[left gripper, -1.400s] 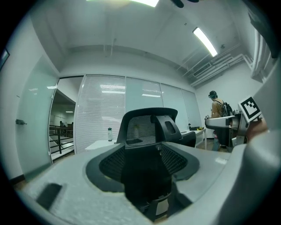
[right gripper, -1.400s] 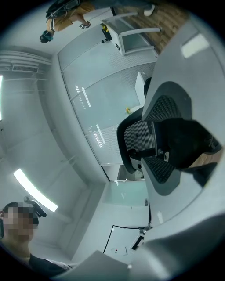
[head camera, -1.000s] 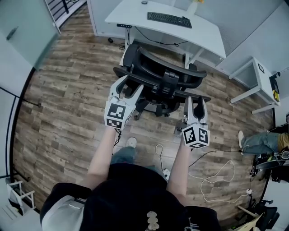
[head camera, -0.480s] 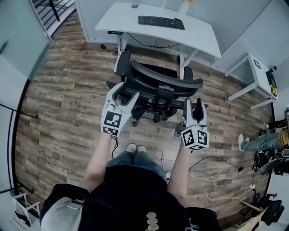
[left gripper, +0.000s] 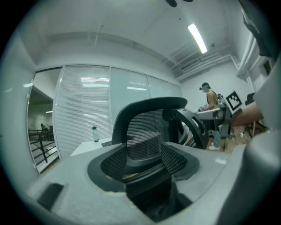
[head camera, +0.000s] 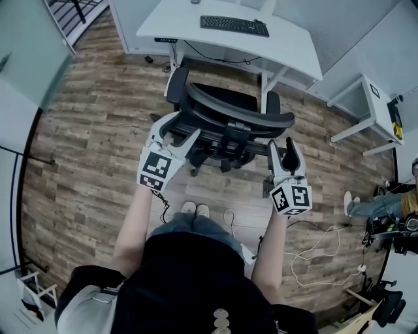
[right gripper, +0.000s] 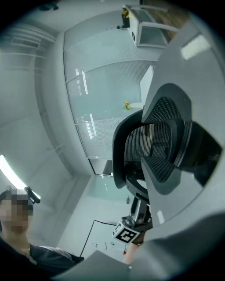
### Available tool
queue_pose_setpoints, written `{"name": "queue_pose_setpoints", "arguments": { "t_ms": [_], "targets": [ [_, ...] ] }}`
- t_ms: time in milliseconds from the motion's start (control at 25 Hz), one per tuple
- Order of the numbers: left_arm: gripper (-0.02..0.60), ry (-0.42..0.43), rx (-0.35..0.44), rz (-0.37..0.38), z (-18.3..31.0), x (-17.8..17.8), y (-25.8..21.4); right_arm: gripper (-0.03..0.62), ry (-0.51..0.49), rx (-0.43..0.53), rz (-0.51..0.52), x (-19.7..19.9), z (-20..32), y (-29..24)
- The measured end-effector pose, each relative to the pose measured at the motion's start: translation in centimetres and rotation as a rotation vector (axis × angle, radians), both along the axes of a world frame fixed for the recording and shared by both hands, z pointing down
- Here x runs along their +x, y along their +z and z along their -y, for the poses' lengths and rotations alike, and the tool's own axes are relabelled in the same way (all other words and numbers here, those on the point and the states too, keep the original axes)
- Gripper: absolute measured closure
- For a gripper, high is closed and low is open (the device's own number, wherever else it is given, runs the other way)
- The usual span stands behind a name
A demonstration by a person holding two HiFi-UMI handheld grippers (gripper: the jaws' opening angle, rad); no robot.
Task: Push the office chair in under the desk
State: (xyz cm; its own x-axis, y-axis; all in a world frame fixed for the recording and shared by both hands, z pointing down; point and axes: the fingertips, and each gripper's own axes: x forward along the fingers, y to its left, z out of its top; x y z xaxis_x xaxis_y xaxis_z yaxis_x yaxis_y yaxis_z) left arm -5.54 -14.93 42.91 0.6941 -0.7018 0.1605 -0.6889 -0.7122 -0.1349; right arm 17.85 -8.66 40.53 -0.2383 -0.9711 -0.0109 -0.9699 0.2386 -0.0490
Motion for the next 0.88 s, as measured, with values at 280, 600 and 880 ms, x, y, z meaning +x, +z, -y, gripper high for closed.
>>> {"name": "queue_pose_setpoints", "arguments": {
  "t_ms": [280, 600, 880],
  "targets": [
    [0.318, 0.215, -0.025, 0.317, -0.6, 0.2, 1.4, 0.362, -0.266, -0.175, -0.33, -1.2, -0.2, 1.6],
    [0.318, 0.453, 0.039, 0.74, -2.4, 2.1, 4.8, 0.362, -0.562, -0.356, -0.742, -3.8, -1.0, 5.2],
    [0.36, 0.515, 0.201, 1.131, -1.8, 3.0, 8.1, 0.361, -0.771, -0.467, -1.137, -5.6, -0.6, 9.3]
  ]
}}
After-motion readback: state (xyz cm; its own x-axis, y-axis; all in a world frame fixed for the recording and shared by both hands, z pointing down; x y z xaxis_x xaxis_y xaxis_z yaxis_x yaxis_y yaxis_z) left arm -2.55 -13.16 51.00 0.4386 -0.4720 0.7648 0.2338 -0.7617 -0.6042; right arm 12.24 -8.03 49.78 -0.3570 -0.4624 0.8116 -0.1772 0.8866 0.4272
